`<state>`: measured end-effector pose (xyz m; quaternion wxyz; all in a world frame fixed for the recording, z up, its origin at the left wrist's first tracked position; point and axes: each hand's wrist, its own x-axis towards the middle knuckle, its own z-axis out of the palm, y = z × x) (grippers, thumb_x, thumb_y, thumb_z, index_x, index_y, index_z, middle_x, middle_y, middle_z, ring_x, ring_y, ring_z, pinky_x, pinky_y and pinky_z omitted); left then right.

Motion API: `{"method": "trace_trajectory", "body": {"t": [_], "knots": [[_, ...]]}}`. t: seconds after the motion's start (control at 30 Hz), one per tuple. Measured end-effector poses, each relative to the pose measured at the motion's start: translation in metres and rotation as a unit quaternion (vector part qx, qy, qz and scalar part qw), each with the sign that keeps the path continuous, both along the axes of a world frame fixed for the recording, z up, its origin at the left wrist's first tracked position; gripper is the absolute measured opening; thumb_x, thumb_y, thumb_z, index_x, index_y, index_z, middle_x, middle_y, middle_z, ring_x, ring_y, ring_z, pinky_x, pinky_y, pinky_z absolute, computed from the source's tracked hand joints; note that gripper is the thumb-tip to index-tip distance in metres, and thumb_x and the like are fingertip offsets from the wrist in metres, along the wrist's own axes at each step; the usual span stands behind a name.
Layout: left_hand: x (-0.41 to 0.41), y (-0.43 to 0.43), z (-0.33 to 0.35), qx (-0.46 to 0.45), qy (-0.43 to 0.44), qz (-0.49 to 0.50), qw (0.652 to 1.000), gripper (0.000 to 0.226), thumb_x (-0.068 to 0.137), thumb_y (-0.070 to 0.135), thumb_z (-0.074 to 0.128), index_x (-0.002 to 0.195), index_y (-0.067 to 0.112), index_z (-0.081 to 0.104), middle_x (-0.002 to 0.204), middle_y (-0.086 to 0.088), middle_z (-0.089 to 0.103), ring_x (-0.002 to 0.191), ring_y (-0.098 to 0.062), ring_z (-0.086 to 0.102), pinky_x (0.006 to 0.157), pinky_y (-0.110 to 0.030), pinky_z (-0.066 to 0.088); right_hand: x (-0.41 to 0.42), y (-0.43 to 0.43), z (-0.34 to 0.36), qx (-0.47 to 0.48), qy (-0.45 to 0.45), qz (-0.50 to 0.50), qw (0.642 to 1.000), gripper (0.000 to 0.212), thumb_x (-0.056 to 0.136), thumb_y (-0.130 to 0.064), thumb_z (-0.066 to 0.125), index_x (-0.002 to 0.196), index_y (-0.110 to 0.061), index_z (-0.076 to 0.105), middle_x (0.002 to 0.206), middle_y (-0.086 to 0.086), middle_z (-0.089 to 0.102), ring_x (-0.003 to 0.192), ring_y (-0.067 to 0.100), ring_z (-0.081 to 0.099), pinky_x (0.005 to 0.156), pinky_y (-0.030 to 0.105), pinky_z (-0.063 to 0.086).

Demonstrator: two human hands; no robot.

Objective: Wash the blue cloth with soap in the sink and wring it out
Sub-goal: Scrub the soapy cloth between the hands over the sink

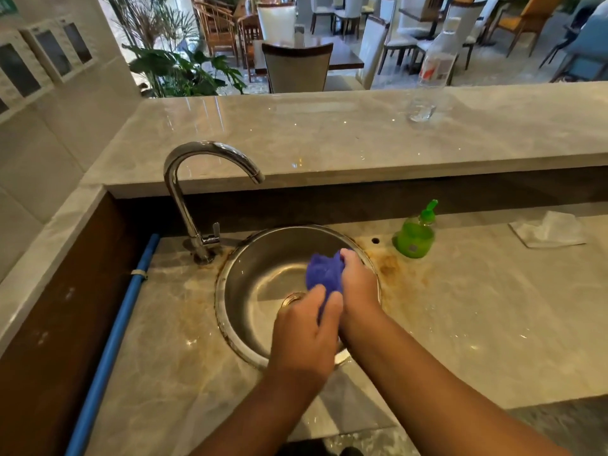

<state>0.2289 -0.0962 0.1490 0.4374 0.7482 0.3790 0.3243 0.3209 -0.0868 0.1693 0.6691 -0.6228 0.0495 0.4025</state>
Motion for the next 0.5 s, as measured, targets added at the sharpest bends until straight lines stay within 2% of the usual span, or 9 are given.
{"method": "trace_trajectory", "body": {"t": [0.07, 0.13, 0.23, 0.33, 0.43, 0.5], "knots": [[0.005, 0.007, 0.002, 0.006, 0.016, 0.003, 1.000, 0.036, 0.101, 0.029, 0.048, 0.065, 0.024, 0.053, 0.058, 0.008, 0.052, 0.054, -0.006, 0.048, 0.055, -0.026, 0.039, 0.003, -0.002, 0.004, 0.017, -0.003, 0.000, 1.000, 0.029, 0.098, -0.026, 0.053, 0.072, -0.014, 0.060, 0.059, 0.001, 0.058, 0.051, 0.013, 0.055, 0.055, 0.026, 0.047], [0.016, 0.030, 0.001, -0.026, 0.019, 0.067, 0.997, 0.034, 0.102, 0.025, 0.049, 0.069, 0.023, 0.057, 0.060, 0.006, 0.056, 0.055, -0.006, 0.051, 0.052, -0.023, 0.039, -0.012, -0.009, 0.005, 0.047, -0.046, 0.019, 0.998, 0.030, 0.099, -0.025, 0.052, 0.073, -0.014, 0.062, 0.064, 0.005, 0.063, 0.060, 0.018, 0.061, 0.064, 0.034, 0.051], [0.027, 0.020, 0.003, -0.073, -0.040, 0.083, 0.993, 0.033, 0.102, 0.027, 0.049, 0.070, 0.019, 0.058, 0.060, 0.001, 0.057, 0.053, -0.009, 0.051, 0.049, -0.024, 0.041, 0.006, -0.004, 0.018, 0.052, -0.040, 0.025, 0.998, 0.028, 0.099, -0.029, 0.052, 0.079, -0.012, 0.061, 0.071, 0.008, 0.062, 0.066, 0.021, 0.062, 0.070, 0.037, 0.053], [0.032, -0.003, 0.007, -0.039, -0.051, 0.055, 0.996, 0.035, 0.103, 0.030, 0.046, 0.074, 0.015, 0.060, 0.063, -0.004, 0.060, 0.056, -0.016, 0.054, 0.054, -0.036, 0.046, 0.037, 0.005, 0.032, 0.058, -0.029, 0.010, 0.998, 0.028, 0.098, -0.026, 0.052, 0.072, -0.015, 0.054, 0.061, 0.001, 0.051, 0.056, 0.017, 0.051, 0.059, 0.031, 0.047], [0.047, 0.019, 0.010, -0.004, -0.015, 0.104, 0.994, 0.033, 0.103, 0.024, 0.049, 0.073, 0.016, 0.061, 0.062, -0.003, 0.061, 0.053, -0.009, 0.053, 0.050, -0.025, 0.043, 0.024, -0.011, 0.024, 0.090, -0.138, 0.034, 0.986, 0.031, 0.098, -0.023, 0.051, 0.068, -0.017, 0.058, 0.055, -0.004, 0.054, 0.057, 0.016, 0.055, 0.056, 0.029, 0.048], [0.053, 0.014, 0.012, 0.011, -0.028, 0.111, 0.993, 0.033, 0.101, 0.027, 0.049, 0.073, 0.013, 0.061, 0.062, -0.004, 0.061, 0.053, -0.011, 0.053, 0.050, -0.028, 0.042, 0.028, -0.016, 0.022, 0.086, -0.154, 0.052, 0.983, 0.033, 0.099, -0.023, 0.050, 0.067, -0.016, 0.058, 0.051, -0.007, 0.054, 0.053, 0.012, 0.051, 0.050, 0.024, 0.044]]}}
